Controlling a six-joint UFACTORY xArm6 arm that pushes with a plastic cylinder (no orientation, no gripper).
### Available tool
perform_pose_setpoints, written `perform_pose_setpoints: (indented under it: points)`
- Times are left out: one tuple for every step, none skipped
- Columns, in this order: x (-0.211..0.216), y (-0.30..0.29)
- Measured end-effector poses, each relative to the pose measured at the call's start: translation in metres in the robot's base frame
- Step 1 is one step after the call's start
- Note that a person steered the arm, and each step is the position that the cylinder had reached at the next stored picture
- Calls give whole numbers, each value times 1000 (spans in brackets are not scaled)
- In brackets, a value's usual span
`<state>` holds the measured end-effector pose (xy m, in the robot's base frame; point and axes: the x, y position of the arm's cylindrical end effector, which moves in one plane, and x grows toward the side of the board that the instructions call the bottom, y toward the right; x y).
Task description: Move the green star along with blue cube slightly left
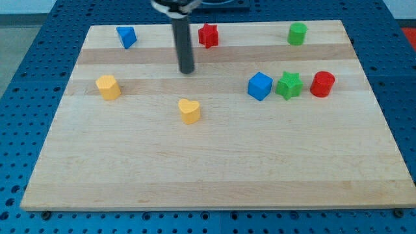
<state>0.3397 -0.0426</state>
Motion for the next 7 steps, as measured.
perform_pose_setpoints:
  points:
    - [0, 10]
    - [-1, 45]
    - [-4, 100]
    - [-5, 163]
    - [-5, 218]
    - [2, 233]
    - [16, 233]
